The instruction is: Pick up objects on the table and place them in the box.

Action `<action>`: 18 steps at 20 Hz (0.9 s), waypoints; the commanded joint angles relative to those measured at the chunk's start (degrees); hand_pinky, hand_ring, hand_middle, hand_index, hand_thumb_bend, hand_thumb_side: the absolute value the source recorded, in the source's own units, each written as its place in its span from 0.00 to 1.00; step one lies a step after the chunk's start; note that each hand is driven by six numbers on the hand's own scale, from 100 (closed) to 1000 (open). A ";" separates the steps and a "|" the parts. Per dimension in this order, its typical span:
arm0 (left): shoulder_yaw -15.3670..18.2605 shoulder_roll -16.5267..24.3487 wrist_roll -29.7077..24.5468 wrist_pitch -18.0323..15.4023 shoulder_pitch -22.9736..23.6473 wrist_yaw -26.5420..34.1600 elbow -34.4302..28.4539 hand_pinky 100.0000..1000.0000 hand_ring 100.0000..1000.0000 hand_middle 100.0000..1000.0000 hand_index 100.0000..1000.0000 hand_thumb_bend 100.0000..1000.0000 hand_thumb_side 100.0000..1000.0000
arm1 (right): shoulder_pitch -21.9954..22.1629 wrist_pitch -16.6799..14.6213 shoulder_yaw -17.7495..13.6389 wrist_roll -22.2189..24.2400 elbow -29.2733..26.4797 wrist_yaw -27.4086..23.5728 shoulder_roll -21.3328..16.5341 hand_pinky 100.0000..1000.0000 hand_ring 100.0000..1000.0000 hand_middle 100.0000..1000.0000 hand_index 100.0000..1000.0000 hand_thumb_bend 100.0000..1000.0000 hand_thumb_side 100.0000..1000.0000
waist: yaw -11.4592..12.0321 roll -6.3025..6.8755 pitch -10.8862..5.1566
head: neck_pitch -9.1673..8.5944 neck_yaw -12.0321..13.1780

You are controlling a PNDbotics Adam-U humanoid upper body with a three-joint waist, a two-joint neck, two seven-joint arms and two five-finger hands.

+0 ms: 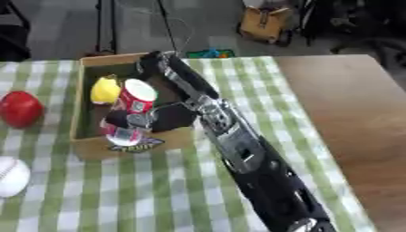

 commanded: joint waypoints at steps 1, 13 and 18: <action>0.14 1.37 -0.39 -0.02 -0.15 0.27 -0.82 0.30 0.61 0.75 0.72 0.00 0.99 | -3.27 -0.03 -0.67 -0.77 1.75 0.23 -0.93 0.59 0.52 0.32 0.33 0.60 0.49 | 0.23 0.08 -1.32 | -0.51 -0.36; -0.42 1.23 -1.27 -0.10 -0.60 0.78 -0.82 0.30 0.61 0.75 0.72 0.00 1.00 | -10.59 -1.73 -4.80 -4.21 15.42 8.09 0.58 0.61 0.52 0.33 0.33 0.63 0.46 | 1.58 0.12 -0.92 | -1.94 -1.81; -0.53 1.11 -1.56 -0.14 -0.74 0.95 -0.82 0.29 0.61 0.75 0.72 0.00 1.00 | -12.16 -3.28 -7.04 -6.83 20.94 13.33 1.71 0.61 0.52 0.33 0.33 0.64 0.44 | 2.04 0.26 -0.72 | -2.25 -2.29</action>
